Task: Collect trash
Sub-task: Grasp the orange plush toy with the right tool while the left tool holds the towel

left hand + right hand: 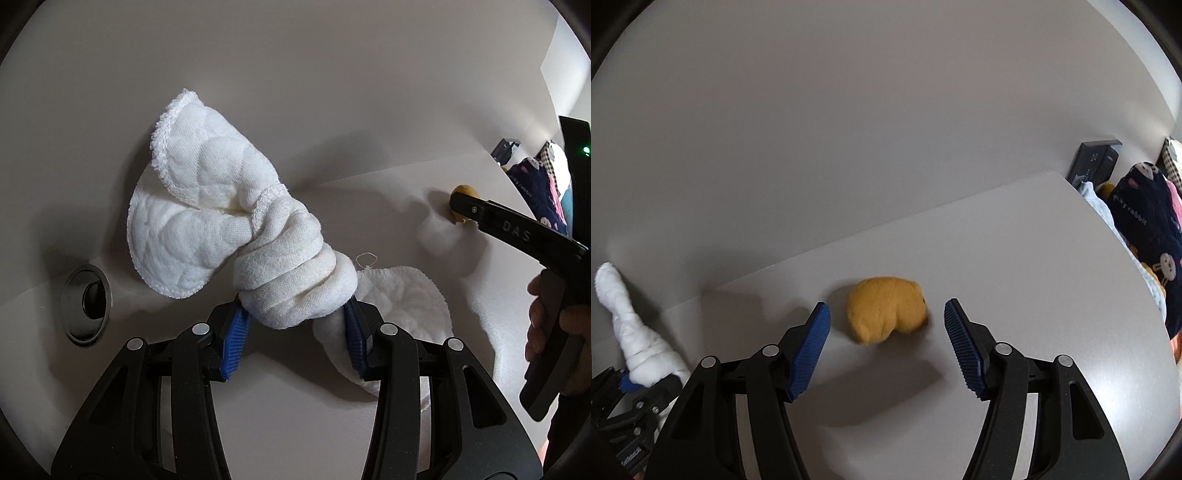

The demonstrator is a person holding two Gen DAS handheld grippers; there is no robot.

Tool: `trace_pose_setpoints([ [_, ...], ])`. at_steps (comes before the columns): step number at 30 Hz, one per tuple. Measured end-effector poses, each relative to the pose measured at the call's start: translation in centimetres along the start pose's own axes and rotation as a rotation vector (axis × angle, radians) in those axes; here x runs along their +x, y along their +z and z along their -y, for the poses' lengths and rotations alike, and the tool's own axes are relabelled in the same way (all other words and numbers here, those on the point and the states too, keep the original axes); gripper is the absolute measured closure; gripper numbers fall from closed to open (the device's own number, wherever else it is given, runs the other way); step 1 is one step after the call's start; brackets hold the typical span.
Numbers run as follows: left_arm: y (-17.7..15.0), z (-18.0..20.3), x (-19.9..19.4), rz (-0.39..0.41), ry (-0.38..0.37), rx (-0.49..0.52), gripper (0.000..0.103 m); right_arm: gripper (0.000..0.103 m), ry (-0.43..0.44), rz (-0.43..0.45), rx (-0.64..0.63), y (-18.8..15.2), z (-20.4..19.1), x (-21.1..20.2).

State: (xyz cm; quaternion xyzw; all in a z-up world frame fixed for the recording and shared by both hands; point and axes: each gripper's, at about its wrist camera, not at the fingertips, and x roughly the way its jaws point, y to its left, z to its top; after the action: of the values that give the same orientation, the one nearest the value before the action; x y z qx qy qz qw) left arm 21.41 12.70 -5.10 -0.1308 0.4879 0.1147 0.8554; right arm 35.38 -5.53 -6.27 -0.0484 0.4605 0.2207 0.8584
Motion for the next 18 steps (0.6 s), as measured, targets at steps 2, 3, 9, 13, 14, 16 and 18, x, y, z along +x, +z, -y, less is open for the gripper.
trace_pose_setpoints([
  [2,0.0,0.0,0.0,-0.001,-0.003,0.000,0.058,0.047,-0.007,-0.013,-0.007,0.2,0.0,0.5],
  [3,-0.1,0.0,0.0,0.001,-0.001,0.000,0.058,0.052,-0.008,-0.021,-0.009,0.2,0.0,0.7],
  [9,-0.1,0.0,-0.1,0.003,-0.003,0.000,0.058,0.056,-0.021,-0.028,-0.001,0.1,0.4,0.5],
  [13,-0.4,0.3,-0.8,0.011,-0.009,0.012,0.058,0.056,-0.010,-0.027,0.014,-0.5,1.0,-0.7],
  [14,-0.5,0.4,-1.0,0.012,-0.011,0.016,0.058,0.056,-0.011,-0.025,0.016,-0.8,1.1,-1.2],
  [16,-0.6,0.6,-1.5,0.016,-0.016,0.024,0.058,0.056,-0.007,-0.020,0.025,-1.3,1.3,-2.1],
  [18,-0.9,1.2,-2.0,0.021,-0.021,0.043,0.058,0.056,-0.002,-0.022,0.036,-1.7,1.7,-2.8],
])
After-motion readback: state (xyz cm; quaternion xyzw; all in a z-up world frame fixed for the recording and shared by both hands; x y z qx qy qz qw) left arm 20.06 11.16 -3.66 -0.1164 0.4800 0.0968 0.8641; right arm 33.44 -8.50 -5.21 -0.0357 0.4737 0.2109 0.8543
